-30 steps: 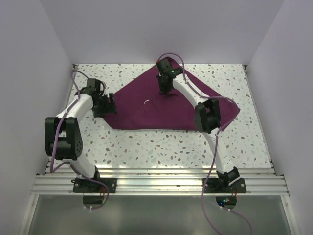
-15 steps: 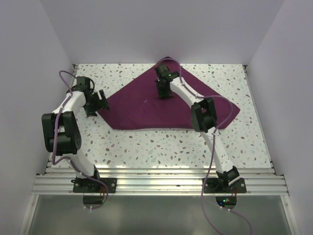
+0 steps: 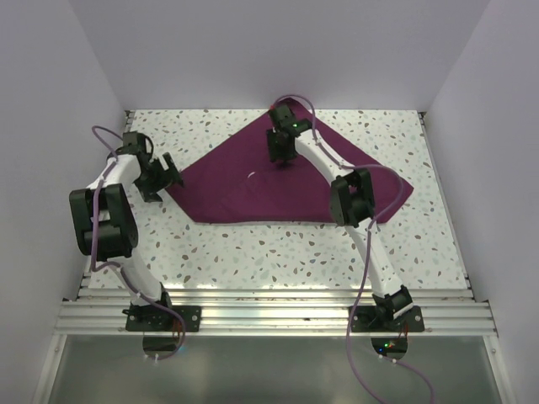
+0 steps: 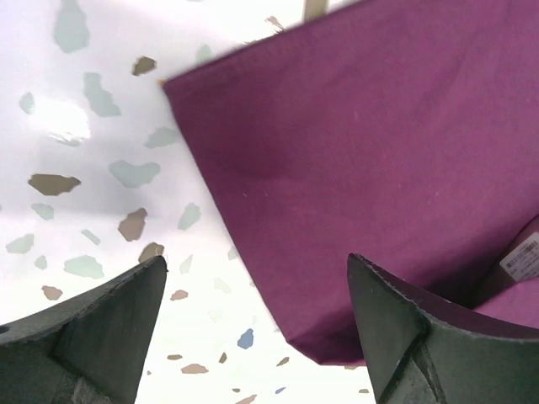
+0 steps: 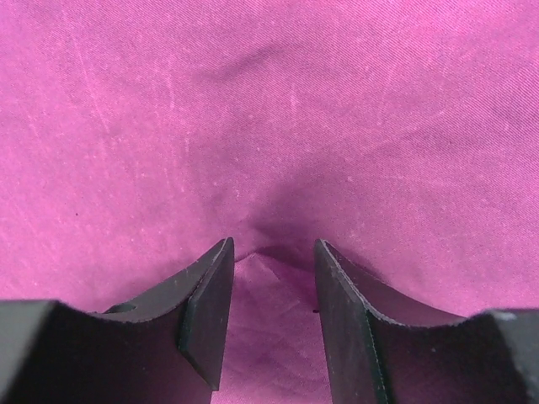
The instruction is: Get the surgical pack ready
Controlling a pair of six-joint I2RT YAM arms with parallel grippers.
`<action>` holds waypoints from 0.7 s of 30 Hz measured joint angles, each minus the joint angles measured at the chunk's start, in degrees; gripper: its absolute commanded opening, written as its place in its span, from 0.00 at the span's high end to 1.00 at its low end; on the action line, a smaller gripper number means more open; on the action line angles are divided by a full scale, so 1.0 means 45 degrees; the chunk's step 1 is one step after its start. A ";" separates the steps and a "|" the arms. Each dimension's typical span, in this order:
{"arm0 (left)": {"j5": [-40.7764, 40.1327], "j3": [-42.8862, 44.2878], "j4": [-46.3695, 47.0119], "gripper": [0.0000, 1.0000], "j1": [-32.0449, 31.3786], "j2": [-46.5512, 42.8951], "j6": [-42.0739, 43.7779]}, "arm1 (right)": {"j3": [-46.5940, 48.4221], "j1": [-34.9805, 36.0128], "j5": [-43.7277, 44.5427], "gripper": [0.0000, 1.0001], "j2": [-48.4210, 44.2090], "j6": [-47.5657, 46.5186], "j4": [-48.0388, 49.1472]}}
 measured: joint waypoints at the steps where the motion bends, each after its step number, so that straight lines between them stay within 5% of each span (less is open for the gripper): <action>1: 0.0078 0.0049 0.0010 0.10 0.0126 0.0102 -0.0039 | 0.0000 0.0000 0.0000 0.53 0.0000 0.0000 -0.0005; 17: 0.1345 0.0903 0.0209 0.16 0.0840 0.1579 -0.0442 | 0.0000 -0.0223 0.0015 0.55 -0.0539 0.0005 -0.0019; 21: 0.1355 0.0903 0.0219 0.16 0.0845 0.1598 -0.0447 | 0.0000 -0.0418 -0.0010 0.68 -0.0733 0.0019 -0.0010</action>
